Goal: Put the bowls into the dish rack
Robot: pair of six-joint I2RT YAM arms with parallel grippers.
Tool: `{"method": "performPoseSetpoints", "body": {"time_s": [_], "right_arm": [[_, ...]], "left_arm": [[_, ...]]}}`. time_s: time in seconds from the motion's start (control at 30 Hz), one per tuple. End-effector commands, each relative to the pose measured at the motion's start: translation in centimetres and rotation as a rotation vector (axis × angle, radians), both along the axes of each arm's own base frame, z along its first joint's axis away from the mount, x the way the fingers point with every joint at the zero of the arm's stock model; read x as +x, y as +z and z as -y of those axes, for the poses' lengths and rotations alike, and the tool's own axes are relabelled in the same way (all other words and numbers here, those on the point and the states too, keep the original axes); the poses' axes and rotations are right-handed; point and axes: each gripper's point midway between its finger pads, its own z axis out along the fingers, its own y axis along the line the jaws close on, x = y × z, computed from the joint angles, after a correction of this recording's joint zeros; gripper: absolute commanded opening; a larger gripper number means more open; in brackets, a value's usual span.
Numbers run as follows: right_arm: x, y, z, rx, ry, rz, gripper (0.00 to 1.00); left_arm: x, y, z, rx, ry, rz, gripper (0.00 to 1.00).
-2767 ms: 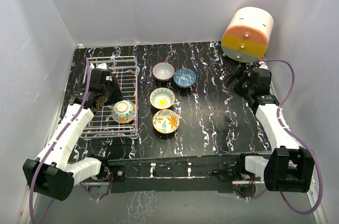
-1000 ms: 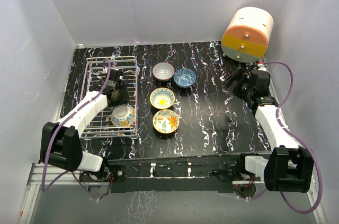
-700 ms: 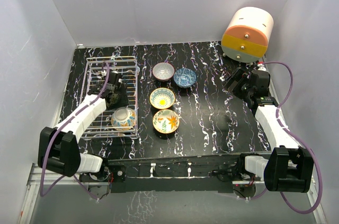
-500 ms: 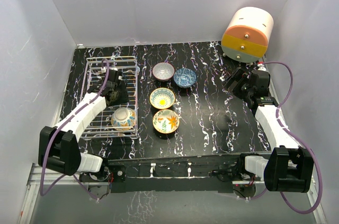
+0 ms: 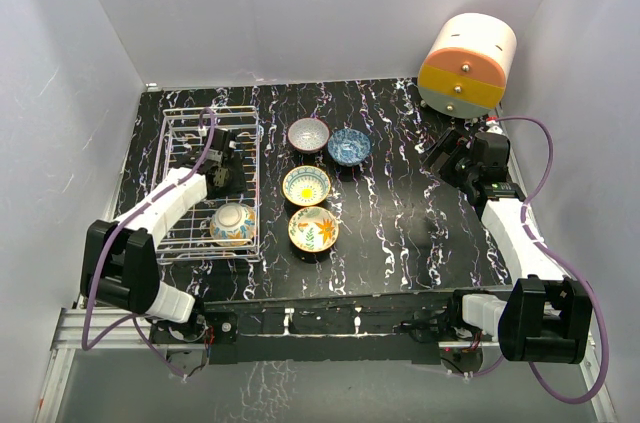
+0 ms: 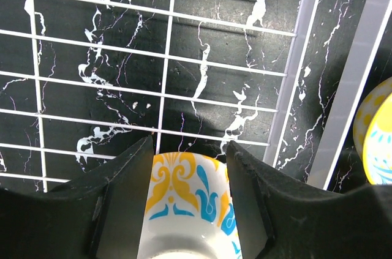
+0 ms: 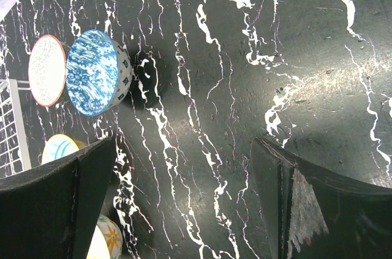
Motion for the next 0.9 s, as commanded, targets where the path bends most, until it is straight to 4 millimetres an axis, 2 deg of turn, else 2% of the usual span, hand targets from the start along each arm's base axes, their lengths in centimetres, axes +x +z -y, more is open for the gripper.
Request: {"method": "performPoseSetpoints", "body": {"time_s": [0.0,0.43,0.87], "right_arm": [[0.9,2.2,0.4,-0.014,-0.004,0.088,0.95],[0.7,1.7,0.4,-0.012,-0.005,0.081,0.95],[0.5,1.5,0.1,0.003,-0.001,0.077,0.95]], "left_arm": [[-1.5,0.4,0.1,-0.011,-0.019,-0.013,0.5],[-3.3,-1.2,-0.3,-0.014,-0.007,-0.056,0.5],[-4.6,0.6,-0.6,-0.03,-0.001,-0.018,0.5]]}}
